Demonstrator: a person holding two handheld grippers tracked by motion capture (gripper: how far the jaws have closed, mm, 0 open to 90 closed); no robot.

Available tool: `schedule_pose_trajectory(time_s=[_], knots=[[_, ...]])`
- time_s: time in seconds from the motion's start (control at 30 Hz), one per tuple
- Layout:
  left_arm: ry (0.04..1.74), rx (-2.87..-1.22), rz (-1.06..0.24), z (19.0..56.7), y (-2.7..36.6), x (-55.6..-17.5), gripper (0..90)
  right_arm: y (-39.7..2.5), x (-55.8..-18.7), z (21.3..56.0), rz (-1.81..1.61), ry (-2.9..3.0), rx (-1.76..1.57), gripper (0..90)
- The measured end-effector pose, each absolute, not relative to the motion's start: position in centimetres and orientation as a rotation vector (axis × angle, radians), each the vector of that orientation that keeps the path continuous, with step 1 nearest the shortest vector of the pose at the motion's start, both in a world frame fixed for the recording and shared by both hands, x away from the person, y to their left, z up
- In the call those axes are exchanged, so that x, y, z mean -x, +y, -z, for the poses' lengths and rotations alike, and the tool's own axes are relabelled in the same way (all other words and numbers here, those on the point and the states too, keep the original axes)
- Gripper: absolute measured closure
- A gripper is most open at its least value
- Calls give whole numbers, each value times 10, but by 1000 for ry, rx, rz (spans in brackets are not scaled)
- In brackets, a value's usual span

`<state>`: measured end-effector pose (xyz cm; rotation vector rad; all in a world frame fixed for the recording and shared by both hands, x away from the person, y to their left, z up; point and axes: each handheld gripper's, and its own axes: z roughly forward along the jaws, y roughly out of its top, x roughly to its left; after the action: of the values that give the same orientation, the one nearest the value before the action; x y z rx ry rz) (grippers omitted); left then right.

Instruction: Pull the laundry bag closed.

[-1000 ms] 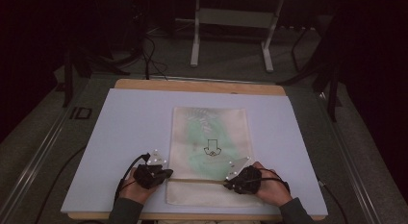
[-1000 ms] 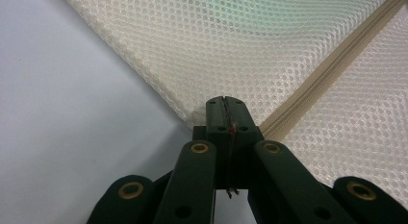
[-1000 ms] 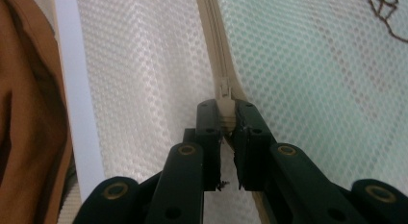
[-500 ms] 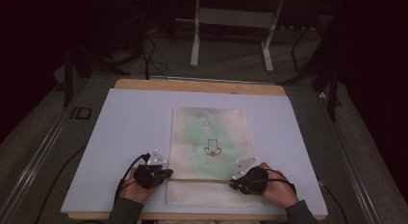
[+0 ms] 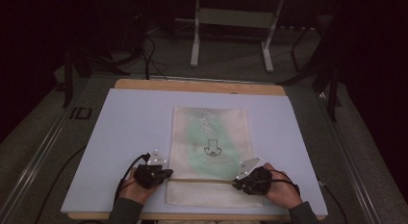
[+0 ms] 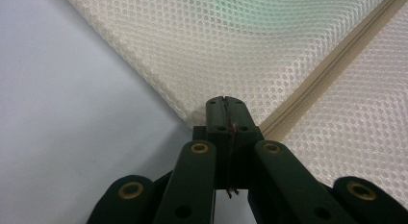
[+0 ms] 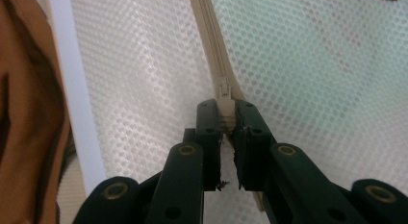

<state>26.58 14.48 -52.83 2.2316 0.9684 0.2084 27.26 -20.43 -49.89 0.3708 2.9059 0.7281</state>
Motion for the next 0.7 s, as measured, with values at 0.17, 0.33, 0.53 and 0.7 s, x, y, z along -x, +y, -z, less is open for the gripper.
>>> schedule_pose_trajectory(time_s=[0.17, 0.33, 0.53, 0.7], knots=[[969, -2232, -207, 528, 145, -266, 895, -209, -272, 495, -729, 2906, -370, 823], [968, -2232, -209, 528, 145, -266, 895, -210, -272, 495, -722, 2911, -369, 823], [968, -2234, -209, 528, 145, -266, 895, -213, -272, 493, -731, 2916, -375, 823], [968, -2233, -209, 528, 145, -266, 895, -219, -272, 492, -722, 2913, -392, 823]])
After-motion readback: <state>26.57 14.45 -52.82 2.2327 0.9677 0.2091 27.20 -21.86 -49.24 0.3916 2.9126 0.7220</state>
